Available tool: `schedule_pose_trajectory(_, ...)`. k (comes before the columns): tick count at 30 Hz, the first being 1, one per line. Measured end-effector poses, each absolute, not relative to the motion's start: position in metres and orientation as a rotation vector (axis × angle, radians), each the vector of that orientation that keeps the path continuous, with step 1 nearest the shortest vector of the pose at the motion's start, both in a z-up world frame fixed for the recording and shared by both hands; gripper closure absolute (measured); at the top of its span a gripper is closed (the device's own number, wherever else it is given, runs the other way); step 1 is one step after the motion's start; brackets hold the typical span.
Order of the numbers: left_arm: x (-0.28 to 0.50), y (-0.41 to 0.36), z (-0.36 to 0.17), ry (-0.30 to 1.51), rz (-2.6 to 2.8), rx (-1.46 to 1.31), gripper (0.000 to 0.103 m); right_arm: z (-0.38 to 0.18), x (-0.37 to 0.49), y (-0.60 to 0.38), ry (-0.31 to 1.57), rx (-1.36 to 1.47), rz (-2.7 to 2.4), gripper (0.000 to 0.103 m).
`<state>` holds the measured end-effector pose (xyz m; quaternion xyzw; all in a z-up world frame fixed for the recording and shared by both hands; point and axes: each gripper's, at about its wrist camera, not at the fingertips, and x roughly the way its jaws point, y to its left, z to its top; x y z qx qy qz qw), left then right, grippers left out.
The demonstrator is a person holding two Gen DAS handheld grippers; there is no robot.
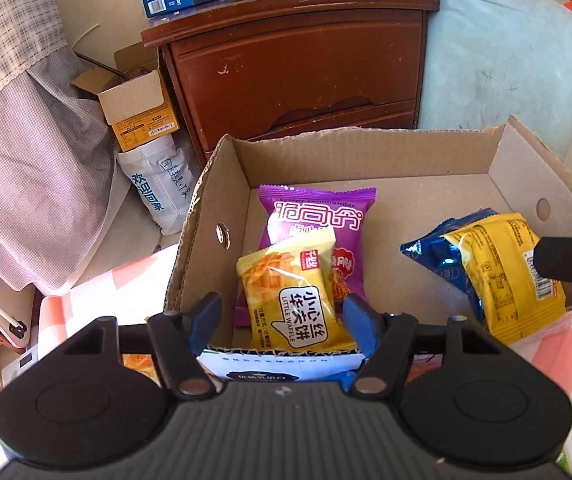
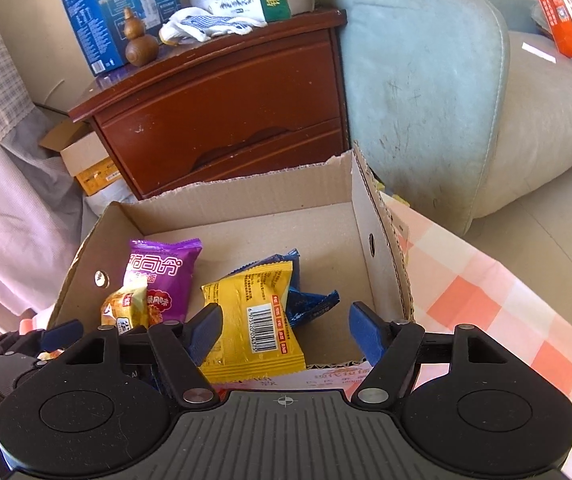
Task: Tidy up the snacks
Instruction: 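Lower both yellow bags into the box and open both grippers, then withdraw both grippers from the box back over the snack pile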
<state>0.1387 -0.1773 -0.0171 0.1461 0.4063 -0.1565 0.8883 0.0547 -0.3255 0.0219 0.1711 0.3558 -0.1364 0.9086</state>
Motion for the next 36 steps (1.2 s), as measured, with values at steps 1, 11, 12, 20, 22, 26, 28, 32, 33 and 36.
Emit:
schedule_pose_trajectory(1,0.138,-0.176,-0.016,0.838,-0.326,0.298,0.035,0.025,0.053,-0.324,0.735,0.327,-0.264,0.032)
schedule_pose_trajectory(11,0.133,-0.161,0.007,0.834,-0.342,0.235,0.033,0.009,0.064,-0.314,0.784,0.179,-0.306,0.033)
schedule_pose_trajectory(12,0.131,-0.159,0.008,0.836,-0.353,0.235,0.033,0.009,0.065,-0.315,0.771,0.191,-0.317,0.033)
schedule_pose_trajectory(20,0.108,-0.149,0.014,0.842,-0.385,0.253,0.029,0.002,0.075,-0.322,0.729,0.233,-0.431,0.032)
schedule_pose_trajectory(22,0.106,-0.145,0.014,0.857,-0.385,0.243,0.029,0.004,0.074,-0.326,0.724,0.279,-0.414,0.032)
schedule_pose_trajectory(26,0.104,-0.138,0.014,0.883,-0.376,0.234,0.029,0.015,0.067,-0.327,0.71,0.358,-0.336,0.032)
schedule_pose_trajectory(28,0.103,-0.134,0.014,0.9,-0.372,0.224,0.029,0.019,0.064,-0.322,0.711,0.343,-0.307,0.032)
schedule_pose_trajectory(32,0.099,-0.123,0.013,0.937,-0.368,0.186,0.029,0.019,0.058,-0.307,0.729,0.264,-0.268,0.03)
schedule_pose_trajectory(33,0.096,-0.122,0.014,0.939,-0.369,0.181,0.029,0.019,0.056,-0.304,0.737,0.255,-0.261,0.03)
schedule_pose_trajectory(36,0.087,-0.117,0.014,0.94,-0.37,0.182,0.029,0.016,0.05,-0.297,0.759,0.25,-0.231,0.03)
